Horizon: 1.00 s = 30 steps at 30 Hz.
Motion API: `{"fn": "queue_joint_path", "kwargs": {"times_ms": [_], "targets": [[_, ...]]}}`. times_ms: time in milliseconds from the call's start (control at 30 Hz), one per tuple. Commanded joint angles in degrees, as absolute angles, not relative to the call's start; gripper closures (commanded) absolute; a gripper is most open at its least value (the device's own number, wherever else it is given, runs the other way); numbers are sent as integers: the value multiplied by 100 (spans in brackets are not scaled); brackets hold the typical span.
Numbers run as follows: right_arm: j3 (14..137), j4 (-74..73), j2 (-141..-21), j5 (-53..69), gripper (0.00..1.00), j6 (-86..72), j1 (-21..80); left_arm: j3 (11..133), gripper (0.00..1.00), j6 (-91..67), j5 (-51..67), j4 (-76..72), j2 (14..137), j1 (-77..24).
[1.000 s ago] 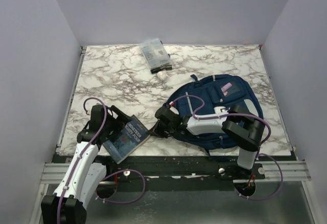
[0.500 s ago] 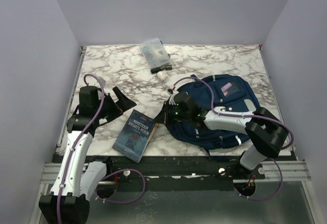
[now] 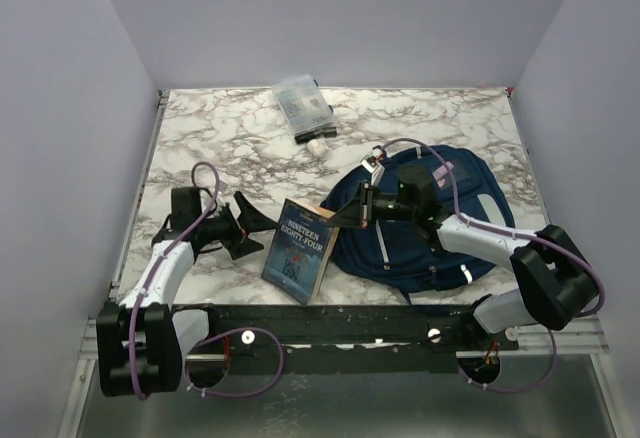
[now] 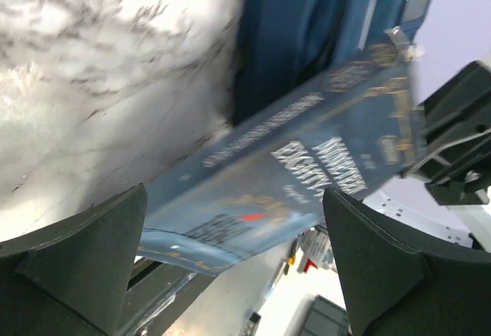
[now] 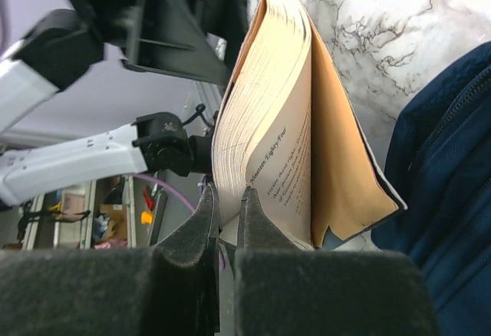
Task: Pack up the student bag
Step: Pick up the book from the center of the board.
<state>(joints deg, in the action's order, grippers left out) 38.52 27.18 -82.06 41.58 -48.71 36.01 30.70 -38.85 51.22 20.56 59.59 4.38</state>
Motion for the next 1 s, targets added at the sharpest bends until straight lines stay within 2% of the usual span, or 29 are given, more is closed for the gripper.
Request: {"fn": "queue_joint_path", "kwargs": {"times_ms": [0, 100, 233, 567, 633, 800, 967], "targets": [[3560, 3764, -8066, 5280, 100, -5232, 3297, 2363, 2, -4291, 5180, 578, 6173, 83], [3460, 3814, -8060, 5546, 100, -5238, 3094, 2031, 2, -4653, 5102, -458, 6267, -259], [3388, 3721, -8068, 5801, 100, -5198, 2799, 2156, 2, -4455, 5066, -1044, 6739, -761], [3468, 2918, -7936, 6231, 100, -4729, 2027, 2093, 3, -5311, 5768, -3456, 7695, -1853], [3527, 2718, -7982, 6211, 100, -4644, 1928, 2025, 10, -5533, 5882, -3857, 7725, -1919], [3735, 1807, -8090, 6036, 100, -4285, 1854, 1782, 36, -5898, 5972, -4457, 7613, -2015], [3813, 1372, -7976, 5723, 100, -4241, 1854, 1775, 53, -6176, 5924, -4825, 7680, -2381]]}}
